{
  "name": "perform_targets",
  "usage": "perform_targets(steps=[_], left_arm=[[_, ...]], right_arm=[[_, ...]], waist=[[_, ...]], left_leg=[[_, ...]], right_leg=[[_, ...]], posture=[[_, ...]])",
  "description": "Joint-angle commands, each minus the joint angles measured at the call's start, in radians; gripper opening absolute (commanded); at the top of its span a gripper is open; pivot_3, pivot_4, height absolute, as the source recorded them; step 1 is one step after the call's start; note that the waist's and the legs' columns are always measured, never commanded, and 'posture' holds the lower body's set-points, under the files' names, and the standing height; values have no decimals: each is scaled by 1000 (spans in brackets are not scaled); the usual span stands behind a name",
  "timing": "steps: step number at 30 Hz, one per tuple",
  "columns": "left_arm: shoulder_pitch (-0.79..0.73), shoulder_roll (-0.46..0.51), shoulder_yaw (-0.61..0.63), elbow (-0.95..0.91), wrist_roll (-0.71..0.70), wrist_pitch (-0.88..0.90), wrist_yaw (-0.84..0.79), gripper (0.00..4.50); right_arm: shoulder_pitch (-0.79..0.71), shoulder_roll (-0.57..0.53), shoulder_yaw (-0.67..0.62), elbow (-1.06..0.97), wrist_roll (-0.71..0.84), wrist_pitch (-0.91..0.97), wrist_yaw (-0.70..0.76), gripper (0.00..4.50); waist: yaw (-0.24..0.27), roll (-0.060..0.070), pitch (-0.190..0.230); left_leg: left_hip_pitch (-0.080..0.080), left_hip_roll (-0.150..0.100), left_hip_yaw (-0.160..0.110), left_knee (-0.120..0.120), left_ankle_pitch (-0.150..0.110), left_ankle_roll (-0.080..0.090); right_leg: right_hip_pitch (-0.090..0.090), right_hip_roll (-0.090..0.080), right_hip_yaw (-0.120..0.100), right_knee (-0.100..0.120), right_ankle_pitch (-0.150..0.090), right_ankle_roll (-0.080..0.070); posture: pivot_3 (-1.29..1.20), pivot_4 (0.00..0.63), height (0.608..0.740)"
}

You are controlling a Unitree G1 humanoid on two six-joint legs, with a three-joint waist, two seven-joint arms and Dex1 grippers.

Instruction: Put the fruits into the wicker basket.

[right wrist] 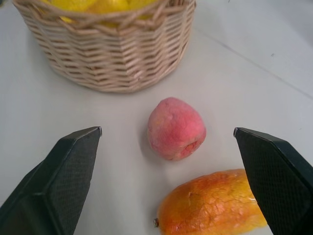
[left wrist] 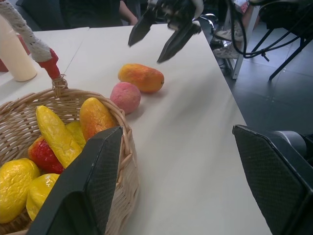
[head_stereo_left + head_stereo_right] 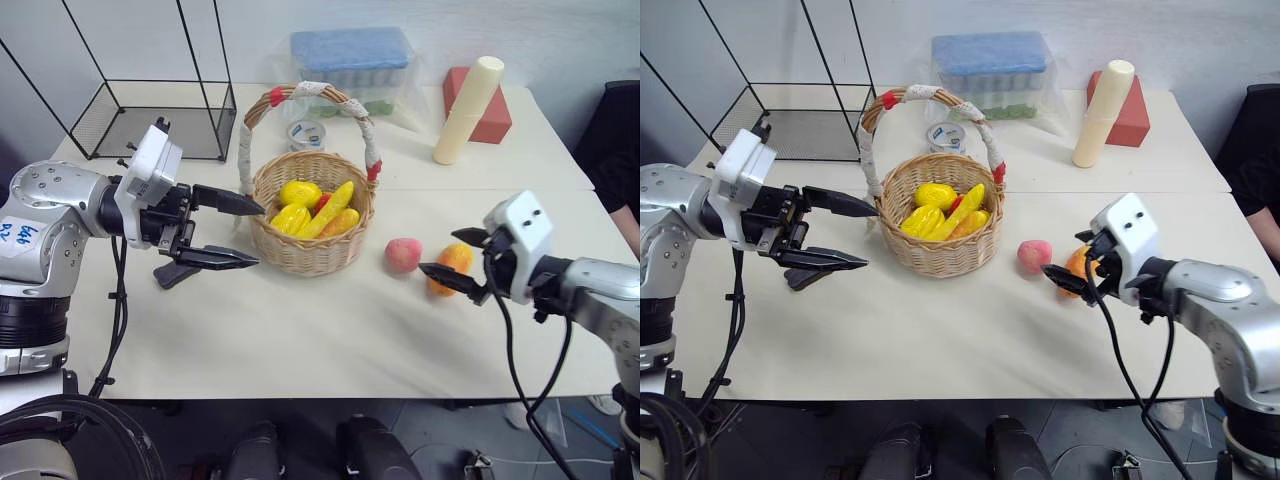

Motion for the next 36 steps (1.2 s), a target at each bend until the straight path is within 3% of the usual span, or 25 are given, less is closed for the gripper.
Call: perform_targets(steps=[1, 9, 13, 16, 20, 23, 30, 33, 36], left_arm=[[-25, -5, 6, -60, -30, 17, 12, 3776], [-29, -10, 4, -75, -30, 32, 19, 3776], [-31, -9, 5, -78, -30, 35, 25, 3776], [-29, -7, 9, -79, -28, 41, 36, 3776], [-13, 6, 35, -72, -32, 63, 64, 3776], [-1, 14, 44, -56, -20, 57, 74, 3776], [-11, 15, 51, -58, -28, 62, 96, 3776], [-8, 17, 50, -57, -28, 59, 98, 3776], [-10, 13, 47, -53, -25, 56, 104, 3776]], right_arm=[[-53, 16, 108, 109, -101, -133, -20, 4481], [-158, 76, 301, 353, -247, -310, 10, 4481], [-189, 113, 332, 445, -279, -358, 23, 4481], [-199, 136, 316, 468, -279, -396, 31, 3915], [-167, 121, 263, 359, -211, -362, 78, 2601], [-155, 100, 238, 249, -152, -301, 112, 1945], [-244, 92, 205, 167, -120, -221, 87, 1848], [-346, 157, 168, 139, -17, -147, 77, 1848], [-467, 231, 227, 170, -45, -142, 26, 1848]], waist=[[1, 0, 0], [0, 0, 0], [0, 0, 0], [0, 0, 0], [3, 0, 0], [3, 0, 0], [0, 0, 0], [-1, 0, 0], [-7, 0, 0]], left_leg=[[0, 0, 0, 0, 0, 0], [0, 0, 0, 1, 0, 0], [0, 0, 0, 1, 0, 0], [0, 0, 0, 1, 0, 0], [0, 0, 0, 1, 0, 0], [0, 0, -1, 1, 0, 0], [0, 0, -1, 1, 0, 0], [0, 0, -1, 1, 0, 0], [0, 1, -1, 1, 0, 0]], right_leg=[[0, 0, 0, 0, 0, 0], [0, 0, 0, 1, 0, 0], [0, 0, 0, 1, 0, 0], [0, 0, 0, 1, 0, 0], [0, -1, -1, 1, 0, 0], [0, -1, -1, 1, 0, 0], [0, -1, -1, 2, 0, 0], [-1, -1, -1, 1, 0, 0], [-1, 0, -1, 3, 0, 0]], posture=[[0, 150, 740], [0, 150, 740], [0, 150, 740], [0, 150, 740], [0, 150, 740], [0, 150, 740], [0, 150, 740], [0, 150, 740], [0, 150, 740]])
